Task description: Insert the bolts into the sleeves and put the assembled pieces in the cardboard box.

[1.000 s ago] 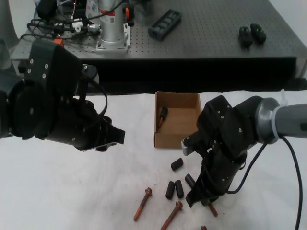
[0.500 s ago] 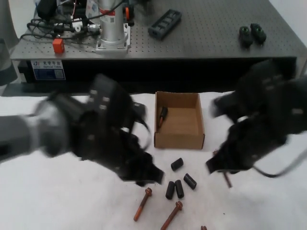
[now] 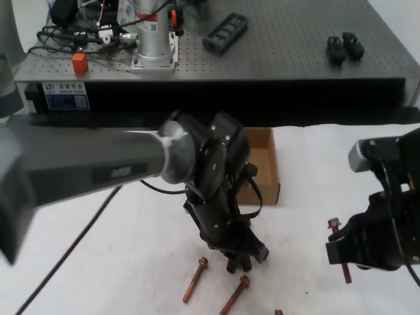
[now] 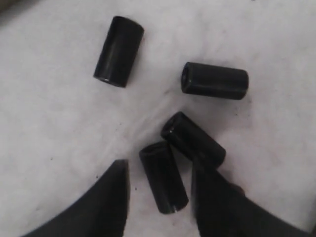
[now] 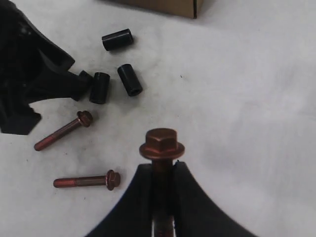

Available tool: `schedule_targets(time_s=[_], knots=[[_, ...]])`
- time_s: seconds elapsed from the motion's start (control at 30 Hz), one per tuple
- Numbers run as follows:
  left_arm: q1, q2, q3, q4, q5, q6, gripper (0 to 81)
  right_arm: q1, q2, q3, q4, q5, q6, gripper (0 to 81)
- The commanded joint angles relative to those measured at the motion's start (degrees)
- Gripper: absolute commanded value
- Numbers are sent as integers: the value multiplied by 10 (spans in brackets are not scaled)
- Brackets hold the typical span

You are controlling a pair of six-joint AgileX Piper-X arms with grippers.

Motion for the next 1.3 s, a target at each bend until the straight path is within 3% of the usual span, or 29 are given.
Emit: schedule_targets(time_s=[0.0,0.3,0.37,0.43,0.47,0.63,0.83,0.97,1.1,1.27], knots=[[-1,2,-10,8,-8,2,302,-3,-6,-1,-4,-5,3,40],[-1,20,-11,27,-8,-10,279,-3,-6,-1,-4,-5,3,40],[-1,20,-11,25,-8,-9,175,-3,-6,-1,-4,-5,3,40],[-1,16,-11,19,-6,-9,15,-3,-5,-1,-12,-8,3,40],[-1,13,-11,18,2,-5,1,-3,-5,-1,-18,-16,3,40],[-1,-44,2,2,12,-3,8,-3,-8,1,-116,-101,62,40],[-1,-214,166,-235,122,-20,7,-3,-33,62,-412,-199,216,40],[-1,-316,306,-458,258,-35,7,1,-23,106,-590,-256,335,40],[-1,-356,379,-620,293,-109,7,9,-14,121,-654,-263,372,40],[-1,-360,391,-638,323,-127,7,13,-14,121,-652,-263,372,40]])
